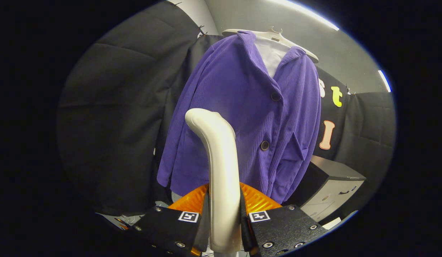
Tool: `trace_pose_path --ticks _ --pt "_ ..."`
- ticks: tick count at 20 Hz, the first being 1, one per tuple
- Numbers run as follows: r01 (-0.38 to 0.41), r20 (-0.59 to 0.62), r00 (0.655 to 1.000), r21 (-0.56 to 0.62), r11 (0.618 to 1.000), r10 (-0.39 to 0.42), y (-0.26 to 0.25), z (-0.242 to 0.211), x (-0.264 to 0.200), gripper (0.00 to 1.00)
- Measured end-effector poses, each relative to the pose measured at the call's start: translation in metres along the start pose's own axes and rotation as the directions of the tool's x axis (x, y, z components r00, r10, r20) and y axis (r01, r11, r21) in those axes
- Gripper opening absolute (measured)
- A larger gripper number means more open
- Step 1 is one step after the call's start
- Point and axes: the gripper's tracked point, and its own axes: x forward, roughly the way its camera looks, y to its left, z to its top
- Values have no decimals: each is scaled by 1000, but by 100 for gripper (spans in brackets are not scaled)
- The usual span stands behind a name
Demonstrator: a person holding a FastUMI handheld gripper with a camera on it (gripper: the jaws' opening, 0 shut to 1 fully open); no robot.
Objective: Iron the clothes twice with a garment steamer, once on the left side and once on the right side.
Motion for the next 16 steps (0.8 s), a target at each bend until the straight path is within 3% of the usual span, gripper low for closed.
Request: trace_pose_path --ticks 9,16 --pt "-59 -136 989 -1 998 58 -19 -62 -20 37" --pt "-110 -137 984 20 994 111 -94 -62 -64 37"
